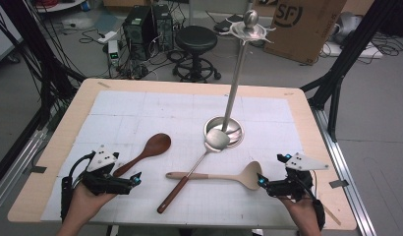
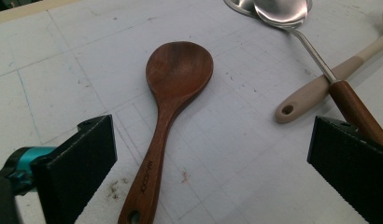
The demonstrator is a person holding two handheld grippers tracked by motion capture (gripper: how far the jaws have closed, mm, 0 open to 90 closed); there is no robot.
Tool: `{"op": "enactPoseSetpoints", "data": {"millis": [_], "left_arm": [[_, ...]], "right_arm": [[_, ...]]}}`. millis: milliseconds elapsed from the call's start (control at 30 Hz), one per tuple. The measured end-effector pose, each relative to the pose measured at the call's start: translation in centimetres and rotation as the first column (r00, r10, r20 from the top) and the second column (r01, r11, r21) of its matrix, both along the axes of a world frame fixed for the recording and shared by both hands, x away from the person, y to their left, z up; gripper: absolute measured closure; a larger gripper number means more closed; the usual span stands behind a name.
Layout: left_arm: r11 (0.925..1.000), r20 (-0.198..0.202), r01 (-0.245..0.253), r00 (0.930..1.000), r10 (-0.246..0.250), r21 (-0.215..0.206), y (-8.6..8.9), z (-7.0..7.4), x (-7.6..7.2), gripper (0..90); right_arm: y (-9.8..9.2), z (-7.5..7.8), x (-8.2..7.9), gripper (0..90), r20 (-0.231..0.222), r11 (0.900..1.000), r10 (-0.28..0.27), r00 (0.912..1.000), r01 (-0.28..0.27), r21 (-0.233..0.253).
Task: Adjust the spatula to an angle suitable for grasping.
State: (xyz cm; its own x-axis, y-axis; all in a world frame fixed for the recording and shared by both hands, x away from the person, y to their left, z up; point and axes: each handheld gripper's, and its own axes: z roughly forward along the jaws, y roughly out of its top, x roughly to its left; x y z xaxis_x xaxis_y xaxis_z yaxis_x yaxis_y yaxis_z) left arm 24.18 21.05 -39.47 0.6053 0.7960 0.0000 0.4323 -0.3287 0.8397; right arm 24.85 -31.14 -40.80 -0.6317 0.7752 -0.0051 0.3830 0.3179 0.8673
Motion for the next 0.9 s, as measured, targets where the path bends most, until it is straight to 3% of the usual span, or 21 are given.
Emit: {"op": "enactPoseSetpoints", "data": {"millis": [900], "left_arm": [[0.9991,-0.001,0.041,0.9992,-0.041,-0.004,-1.1,-0.5,0.2,1.9]], "right_arm": [[0.1,0.0,0.2,0.3,0.011,1.0,0.006,0.9999,-0.006,0.002]]}}
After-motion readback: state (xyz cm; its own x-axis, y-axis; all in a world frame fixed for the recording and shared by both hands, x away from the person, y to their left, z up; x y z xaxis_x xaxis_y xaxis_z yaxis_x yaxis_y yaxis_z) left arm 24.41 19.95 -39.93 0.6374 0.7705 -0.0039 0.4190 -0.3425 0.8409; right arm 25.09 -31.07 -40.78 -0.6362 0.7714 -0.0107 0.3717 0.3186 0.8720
